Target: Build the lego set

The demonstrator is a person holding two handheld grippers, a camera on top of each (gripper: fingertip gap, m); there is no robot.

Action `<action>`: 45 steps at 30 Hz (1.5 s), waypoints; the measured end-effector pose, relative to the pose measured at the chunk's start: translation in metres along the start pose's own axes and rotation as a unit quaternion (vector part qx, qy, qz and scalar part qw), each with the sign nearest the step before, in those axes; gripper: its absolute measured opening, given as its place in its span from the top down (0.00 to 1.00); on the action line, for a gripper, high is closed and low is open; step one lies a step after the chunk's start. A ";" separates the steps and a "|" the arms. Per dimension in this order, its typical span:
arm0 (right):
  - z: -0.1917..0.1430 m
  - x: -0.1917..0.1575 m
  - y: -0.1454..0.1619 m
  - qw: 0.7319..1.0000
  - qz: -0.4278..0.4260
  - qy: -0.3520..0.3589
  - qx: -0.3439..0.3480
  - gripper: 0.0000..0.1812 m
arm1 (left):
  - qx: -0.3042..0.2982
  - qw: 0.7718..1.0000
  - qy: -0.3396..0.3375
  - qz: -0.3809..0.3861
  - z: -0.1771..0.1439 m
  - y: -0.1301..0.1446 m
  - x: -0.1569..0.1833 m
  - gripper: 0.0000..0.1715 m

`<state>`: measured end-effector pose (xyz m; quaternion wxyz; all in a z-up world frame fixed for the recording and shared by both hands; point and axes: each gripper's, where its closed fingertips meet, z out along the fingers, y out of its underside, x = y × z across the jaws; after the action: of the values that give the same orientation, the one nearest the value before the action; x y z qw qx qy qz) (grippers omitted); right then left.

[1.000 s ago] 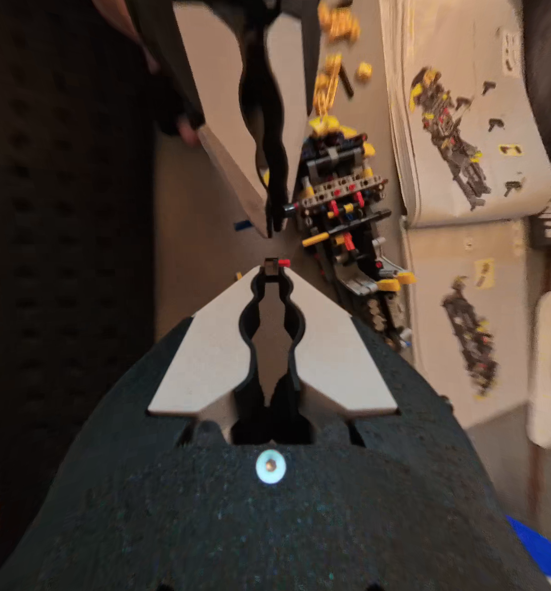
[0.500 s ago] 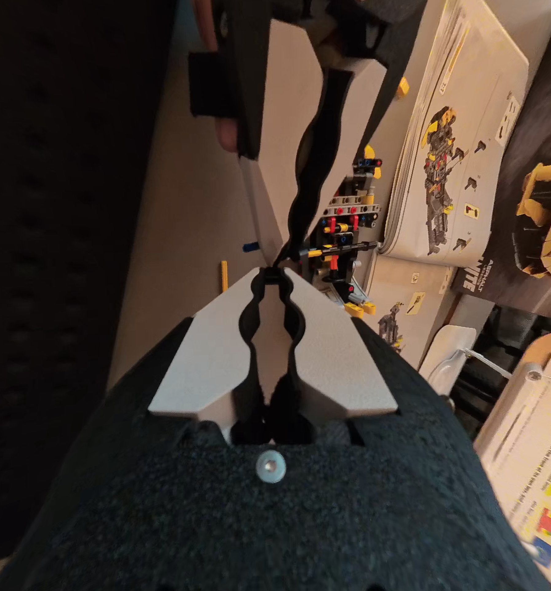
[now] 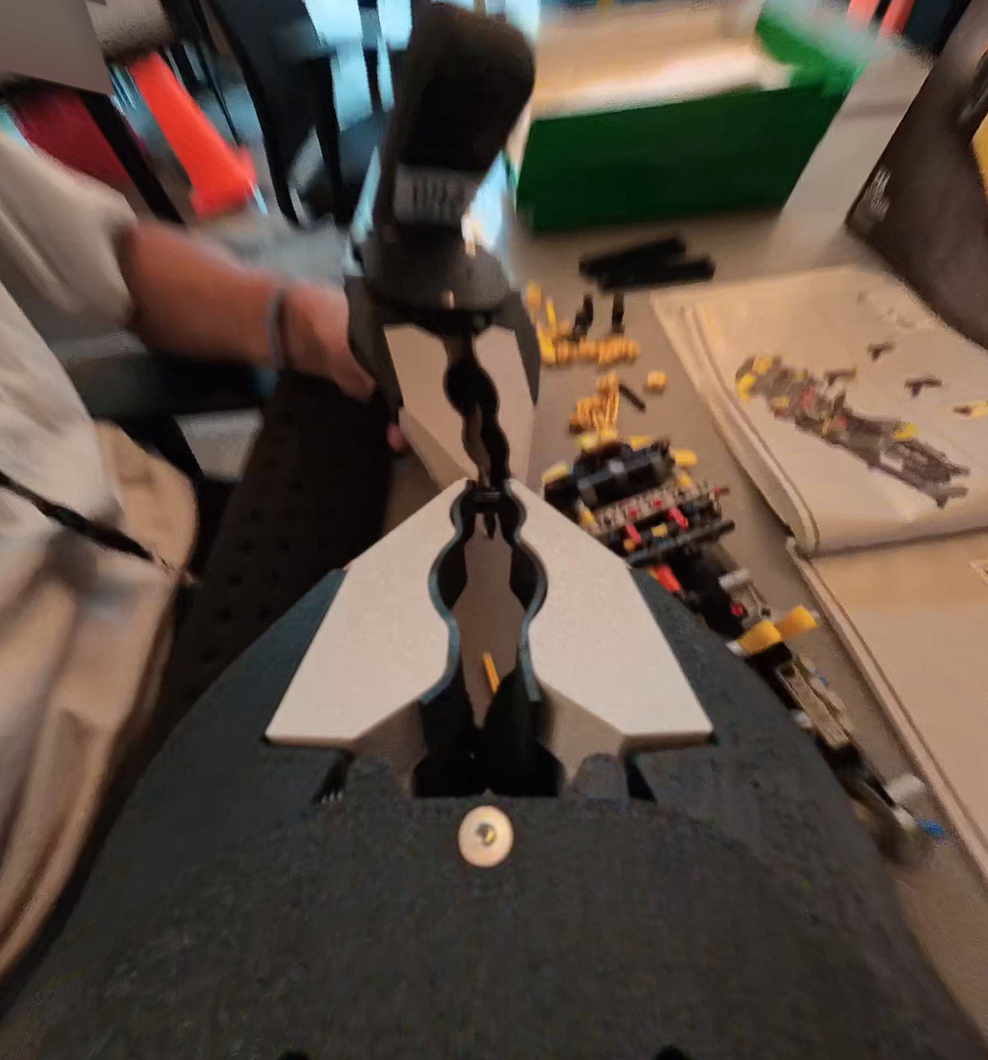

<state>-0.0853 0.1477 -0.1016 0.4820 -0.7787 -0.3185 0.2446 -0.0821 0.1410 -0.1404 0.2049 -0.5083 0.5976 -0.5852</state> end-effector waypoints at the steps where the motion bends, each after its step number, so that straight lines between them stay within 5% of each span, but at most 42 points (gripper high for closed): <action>1: -0.004 0.001 -0.012 0.998 0.024 -0.016 0.055 0.96 | 0.011 1.000 0.014 -0.014 -0.002 -0.003 0.002 0.97; 4: -0.011 0.012 -0.031 0.976 0.105 -0.060 0.182 0.96 | 0.049 0.997 0.043 -0.044 -0.010 -0.015 0.005 0.97; 7: -0.006 0.019 -0.026 0.948 0.208 -0.117 0.211 0.96 | 0.060 0.995 0.049 -0.059 -0.013 -0.018 0.003 0.97; 19: 0.010 0.007 -0.020 0.931 0.262 -0.177 0.183 0.96 | 0.031 0.992 0.071 -0.104 -0.008 -0.008 -0.002 0.97; 45: 0.022 -0.011 0.018 0.973 0.143 -0.178 -0.040 0.96 | -0.046 0.997 0.049 -0.042 0.000 0.016 0.003 0.97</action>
<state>-0.1033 0.1470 -0.1260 0.3461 -0.7791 -0.2935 0.4325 -0.0890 0.1350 -0.1541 0.1272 -0.5123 0.6117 -0.5893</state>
